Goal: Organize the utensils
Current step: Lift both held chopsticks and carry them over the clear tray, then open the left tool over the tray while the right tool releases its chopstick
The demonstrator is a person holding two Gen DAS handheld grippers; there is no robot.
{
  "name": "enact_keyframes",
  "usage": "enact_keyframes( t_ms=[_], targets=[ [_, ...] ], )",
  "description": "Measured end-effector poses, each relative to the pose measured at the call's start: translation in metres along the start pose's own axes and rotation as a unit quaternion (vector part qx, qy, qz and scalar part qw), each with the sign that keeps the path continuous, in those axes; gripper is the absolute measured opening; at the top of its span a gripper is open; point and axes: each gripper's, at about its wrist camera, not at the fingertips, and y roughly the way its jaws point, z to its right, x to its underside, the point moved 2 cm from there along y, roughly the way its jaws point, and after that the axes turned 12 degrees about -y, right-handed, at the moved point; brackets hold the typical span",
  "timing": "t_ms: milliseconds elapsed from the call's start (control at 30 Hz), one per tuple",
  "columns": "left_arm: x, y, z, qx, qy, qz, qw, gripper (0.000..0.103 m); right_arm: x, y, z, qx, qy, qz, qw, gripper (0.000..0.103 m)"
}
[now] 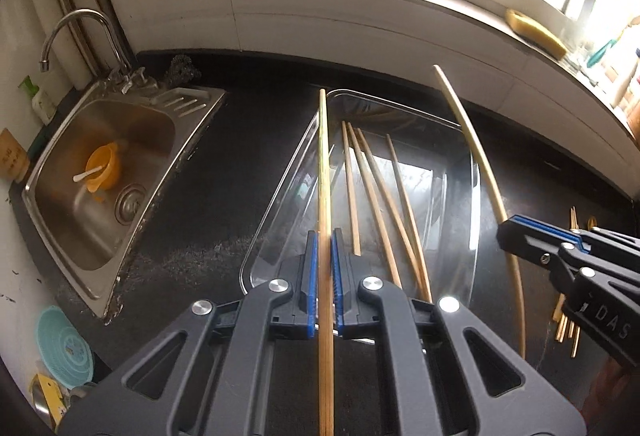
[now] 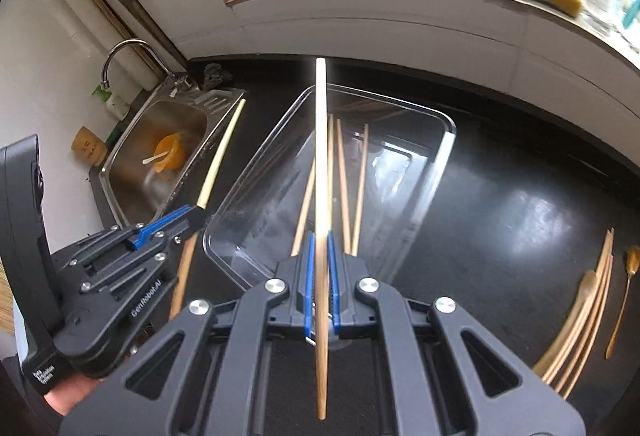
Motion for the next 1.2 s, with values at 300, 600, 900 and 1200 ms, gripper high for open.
enact_keyframes(
  t_ms=[300,600,900,1200],
  targets=[
    [-0.017,0.034,0.005,0.013,-0.02,-0.023,0.9994,0.006,-0.015,0.037,0.016,-0.016,0.029,-0.028,0.999,0.007],
    [-0.021,0.074,0.012,0.011,-0.024,-0.057,0.998,0.006,-0.019,0.068,0.032,-0.02,0.039,-0.055,0.998,0.007],
    [-0.024,0.091,0.015,0.01,-0.021,-0.068,0.9974,0.006,-0.023,0.087,0.043,-0.022,0.047,-0.069,0.996,0.007],
    [-0.025,0.096,0.015,0.005,-0.011,-0.064,0.9979,0.006,-0.024,0.093,0.048,-0.022,0.052,-0.07,0.996,0.007]
  ],
)
